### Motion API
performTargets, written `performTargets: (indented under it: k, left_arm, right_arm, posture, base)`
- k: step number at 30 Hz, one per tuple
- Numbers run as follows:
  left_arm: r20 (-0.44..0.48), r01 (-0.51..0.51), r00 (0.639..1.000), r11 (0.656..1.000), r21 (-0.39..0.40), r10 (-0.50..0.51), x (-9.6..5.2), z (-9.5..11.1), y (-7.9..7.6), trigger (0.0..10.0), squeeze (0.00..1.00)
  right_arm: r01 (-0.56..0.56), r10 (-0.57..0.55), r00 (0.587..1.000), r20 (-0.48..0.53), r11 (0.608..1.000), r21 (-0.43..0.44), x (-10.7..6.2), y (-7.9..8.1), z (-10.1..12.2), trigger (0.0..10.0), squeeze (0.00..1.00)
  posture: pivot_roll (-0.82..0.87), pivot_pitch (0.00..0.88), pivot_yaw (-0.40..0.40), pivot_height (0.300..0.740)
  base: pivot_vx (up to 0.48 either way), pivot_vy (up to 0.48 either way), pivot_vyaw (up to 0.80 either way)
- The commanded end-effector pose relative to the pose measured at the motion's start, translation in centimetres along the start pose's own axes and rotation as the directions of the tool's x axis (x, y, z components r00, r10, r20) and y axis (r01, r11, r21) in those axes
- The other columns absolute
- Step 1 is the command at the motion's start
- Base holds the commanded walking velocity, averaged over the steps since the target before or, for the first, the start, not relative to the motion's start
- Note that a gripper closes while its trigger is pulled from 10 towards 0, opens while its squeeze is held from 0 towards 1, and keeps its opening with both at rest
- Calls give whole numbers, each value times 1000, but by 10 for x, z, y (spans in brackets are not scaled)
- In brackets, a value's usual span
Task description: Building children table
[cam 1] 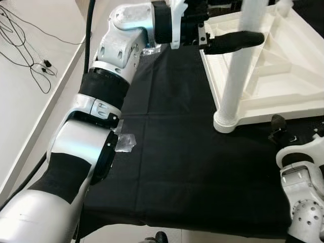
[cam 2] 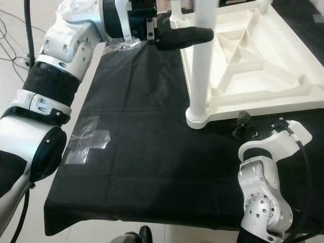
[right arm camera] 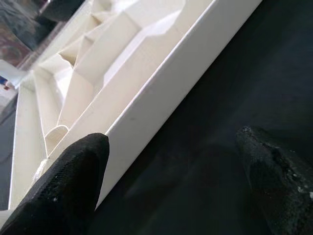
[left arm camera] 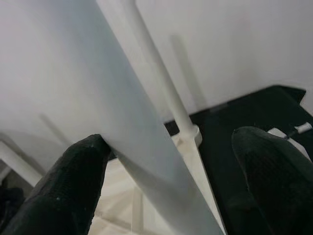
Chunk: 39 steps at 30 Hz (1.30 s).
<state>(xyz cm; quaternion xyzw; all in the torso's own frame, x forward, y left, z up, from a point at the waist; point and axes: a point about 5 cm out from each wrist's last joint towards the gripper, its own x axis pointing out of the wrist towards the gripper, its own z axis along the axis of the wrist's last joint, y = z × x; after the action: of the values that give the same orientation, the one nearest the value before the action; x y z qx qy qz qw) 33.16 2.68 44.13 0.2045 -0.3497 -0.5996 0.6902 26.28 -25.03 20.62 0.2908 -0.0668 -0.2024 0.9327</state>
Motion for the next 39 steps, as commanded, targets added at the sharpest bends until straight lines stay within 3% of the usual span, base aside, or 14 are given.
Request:
performTargets:
  k: [1,8,10,11,14,18,21,22,24,27,29,34,35,39]
  left_arm:
    - [8,-41,999,999,5,41,-10,1,4,10000,0]
    - [19,-264,964,964,-38,265,-30,-13,3,10000,0]
    - [-5,-411,911,909,-61,412,-41,-28,-3,10000,0]
    - [-5,-411,911,909,-61,412,-41,-28,-3,10000,0]
    - [-74,-558,830,827,-68,553,-55,-60,-25,10000,0]
    - [-105,-576,817,809,-117,566,-55,-77,-41,10000,0]
    - [-114,-561,828,810,-168,550,-53,-87,-53,10000,0]
    - [-106,-536,844,814,-224,526,-49,-91,-62,10000,0]
    - [-106,-536,844,814,-224,526,-49,-91,-62,10000,0]
    - [-71,-461,884,835,-300,462,-42,-90,-70,10000,0]
    - [-80,-459,886,836,-300,457,-43,-92,-70,10000,0]
    - [-160,-545,838,804,-236,521,-51,-102,-62,10000,0]
    - [-217,-618,784,766,-180,581,-55,-109,-52,10000,0]
    - [-247,-634,769,753,-178,589,-55,-117,-48,10000,0]
  right_arm:
    - [-21,21,1000,-21,1000,6,0,0,-5,10000,0]
    - [-106,105,994,-26,994,-40,2,10,-6,10000,0]
    - [-162,160,987,-26,985,-67,2,18,-7,10000,0]
    - [-162,160,987,-26,985,-67,2,18,-7,10000,0]
    - [-236,235,972,-23,969,-79,3,31,-5,10000,0]
    - [-268,267,963,-23,959,-89,4,38,-6,10000,0]
    - [-286,285,958,-25,954,-90,4,42,-6,10000,0]
    - [-300,299,954,-23,949,-98,3,45,-6,10000,0]
    - [-300,299,954,-23,949,-98,3,45,-6,10000,0]
    - [-305,304,952,-23,946,-106,2,45,-6,10000,0]
    - [-302,301,953,-24,947,-110,2,44,-6,10000,0]
    - [-299,299,954,-22,947,-115,2,43,-4,10000,0]
    - [-303,302,953,-20,946,-117,1,43,-4,10000,0]
    - [-305,305,952,-19,945,-118,0,44,-3,10000,0]
  posture:
    - [-63,222,149,740]
    - [-71,209,137,740]
    - [-70,206,122,740]
    - [-70,206,122,740]
    - [-74,209,107,740]
    - [-79,211,96,740]
    - [-82,210,94,740]
    - [-94,212,94,740]
    - [-94,212,94,740]
    - [-100,217,97,740]
    - [-103,223,97,740]
    - [-106,232,100,740]
    - [-112,245,104,740]
    - [-117,254,107,740]
  base:
    - [0,0,0]
    - [0,0,0]
    - [0,0,0]
    - [0,0,0]
    - [0,0,0]
    - [0,0,0]
    - [0,0,0]
    - [0,0,0]
    - [0,0,0]
    - [0,0,0]
    - [0,0,0]
    - [0,0,0]
    - [0,0,0]
    - [0,0,0]
